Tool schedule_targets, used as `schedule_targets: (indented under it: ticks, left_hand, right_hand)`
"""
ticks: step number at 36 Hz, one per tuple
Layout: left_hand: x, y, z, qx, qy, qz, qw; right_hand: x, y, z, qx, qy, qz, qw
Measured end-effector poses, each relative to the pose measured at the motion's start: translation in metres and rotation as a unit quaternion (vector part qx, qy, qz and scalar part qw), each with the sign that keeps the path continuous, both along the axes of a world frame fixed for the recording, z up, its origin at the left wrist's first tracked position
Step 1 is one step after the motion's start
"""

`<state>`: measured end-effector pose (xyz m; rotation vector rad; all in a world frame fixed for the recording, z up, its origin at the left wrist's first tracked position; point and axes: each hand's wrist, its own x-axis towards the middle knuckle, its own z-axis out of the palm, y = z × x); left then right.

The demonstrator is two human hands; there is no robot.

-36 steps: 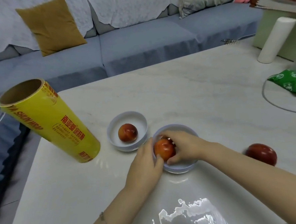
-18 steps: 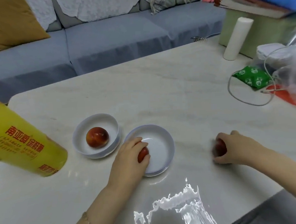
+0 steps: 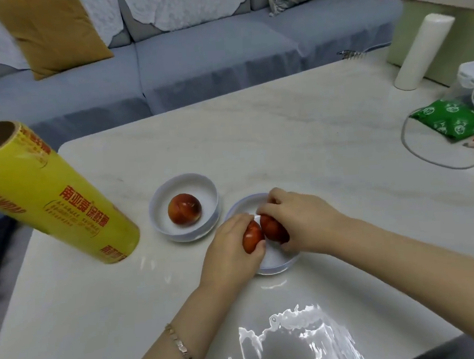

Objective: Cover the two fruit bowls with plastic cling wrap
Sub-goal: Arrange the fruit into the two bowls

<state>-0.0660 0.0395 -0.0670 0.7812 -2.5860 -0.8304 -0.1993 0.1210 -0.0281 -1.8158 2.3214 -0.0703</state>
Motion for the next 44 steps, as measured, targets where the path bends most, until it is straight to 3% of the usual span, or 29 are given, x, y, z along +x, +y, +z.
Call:
schedule_targets:
  ticks: [4,8,13,16,18,20,23,24,25,30,34,38,44]
  left_hand:
    - [-0.001,-0.001,-0.002,-0.01,-0.002,-0.001,1.0]
    - [-0.001,-0.001,-0.004,-0.003,-0.002,0.003,1.0]
    - [0.002,-0.001,-0.007,0.027,0.001,0.006,1.0]
    - [0.01,0.0,-0.01,0.055,0.041,0.006,0.998]
    - [0.02,0.002,-0.012,0.06,0.088,0.03,0.994]
    - [0.03,0.005,-0.015,0.053,0.141,0.078,0.986]
    - [0.043,0.001,-0.014,0.093,0.185,0.192,0.959]
    - [0.045,-0.003,-0.012,0.123,0.18,0.236,0.947]
    - [0.047,-0.008,-0.009,0.157,0.166,0.278,0.933]
    - [0.048,-0.045,0.001,0.294,0.087,0.393,0.867]
    - [0.041,-0.069,0.006,0.416,0.101,0.402,0.809]
    - [0.034,-0.073,0.012,0.435,0.133,0.377,0.806]
    - [0.039,-0.072,0.011,0.434,0.146,0.373,0.807]
  right_hand:
    - [0.002,-0.01,-0.012,0.055,0.111,0.025,0.992]
    - [0.002,-0.016,-0.021,0.051,0.124,0.008,0.991]
    - [-0.005,-0.002,-0.028,-0.004,0.003,-0.028,1.0]
    - [0.003,0.024,-0.027,-0.122,-0.137,-0.15,0.972]
    - [0.01,0.041,-0.03,-0.143,-0.214,-0.274,0.927]
    - [0.019,0.048,-0.033,-0.081,-0.351,-0.368,0.857]
    - [0.031,0.043,-0.037,-0.084,-0.609,-0.439,0.655]
    - [0.033,0.04,-0.037,-0.107,-0.637,-0.452,0.615]
    - [0.034,0.038,-0.038,-0.125,-0.637,-0.461,0.605]
    - [0.027,0.032,-0.04,-0.184,-0.601,-0.462,0.626]
    - [0.006,0.028,-0.04,-0.218,-0.573,-0.467,0.638]
    - [-0.019,0.025,-0.037,-0.253,-0.552,-0.478,0.635]
    - [-0.041,0.023,-0.041,-0.275,-0.557,-0.503,0.601]
